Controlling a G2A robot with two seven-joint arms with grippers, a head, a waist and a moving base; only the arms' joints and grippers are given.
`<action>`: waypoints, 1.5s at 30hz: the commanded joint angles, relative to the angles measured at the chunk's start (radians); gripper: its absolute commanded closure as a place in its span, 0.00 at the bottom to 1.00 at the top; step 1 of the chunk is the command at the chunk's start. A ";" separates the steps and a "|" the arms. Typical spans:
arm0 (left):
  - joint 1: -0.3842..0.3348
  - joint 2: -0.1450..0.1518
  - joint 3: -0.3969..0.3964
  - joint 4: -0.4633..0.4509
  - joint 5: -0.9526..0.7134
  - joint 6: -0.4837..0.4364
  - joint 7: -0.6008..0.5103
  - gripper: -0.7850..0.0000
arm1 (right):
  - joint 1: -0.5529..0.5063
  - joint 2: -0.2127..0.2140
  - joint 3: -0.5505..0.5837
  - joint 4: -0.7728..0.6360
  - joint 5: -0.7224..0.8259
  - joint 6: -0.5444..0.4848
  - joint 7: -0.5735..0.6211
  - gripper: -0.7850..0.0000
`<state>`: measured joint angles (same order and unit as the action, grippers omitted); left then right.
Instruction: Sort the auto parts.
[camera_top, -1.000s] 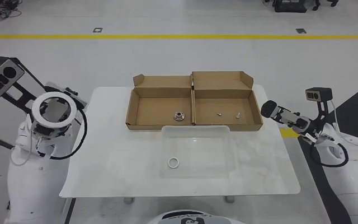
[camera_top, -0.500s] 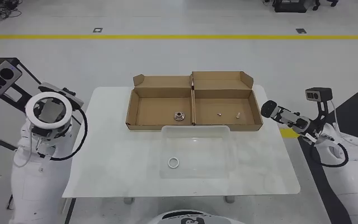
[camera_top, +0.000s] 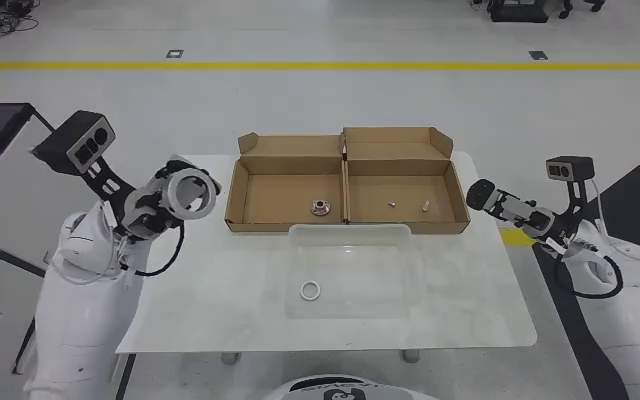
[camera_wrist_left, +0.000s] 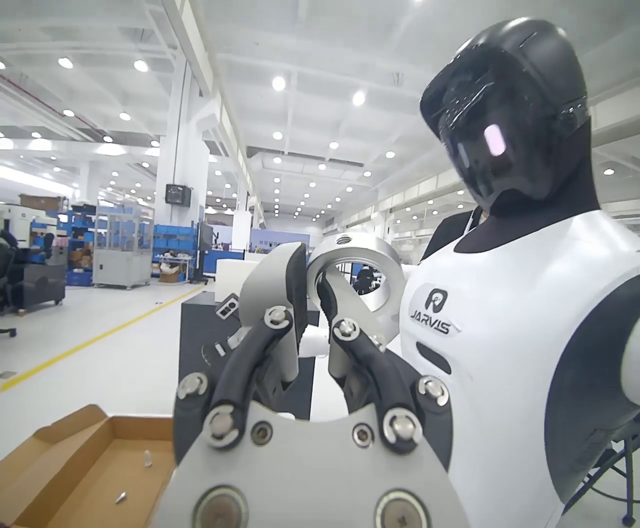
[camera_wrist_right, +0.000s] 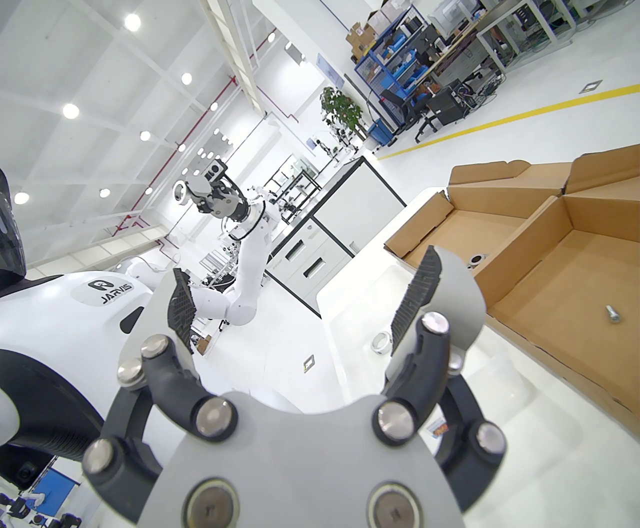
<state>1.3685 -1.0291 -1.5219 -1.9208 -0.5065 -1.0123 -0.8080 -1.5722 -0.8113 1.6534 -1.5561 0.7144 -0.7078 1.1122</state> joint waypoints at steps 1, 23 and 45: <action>-0.020 0.004 0.034 0.021 0.009 0.000 0.000 1.00 | 0.000 0.000 0.000 0.000 0.000 0.000 0.000 0.00; -0.443 0.001 0.397 0.372 0.403 0.337 -0.116 1.00 | 0.000 0.000 0.000 0.000 0.000 0.000 0.000 0.00; -0.775 -0.103 0.768 0.698 1.001 0.821 -0.154 1.00 | 0.000 0.000 0.000 0.000 0.000 0.000 0.000 0.00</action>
<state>0.5983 -1.1254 -0.7735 -1.2378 0.4793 -0.2066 -0.9569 -1.5722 -0.8113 1.6534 -1.5561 0.7144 -0.7078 1.1123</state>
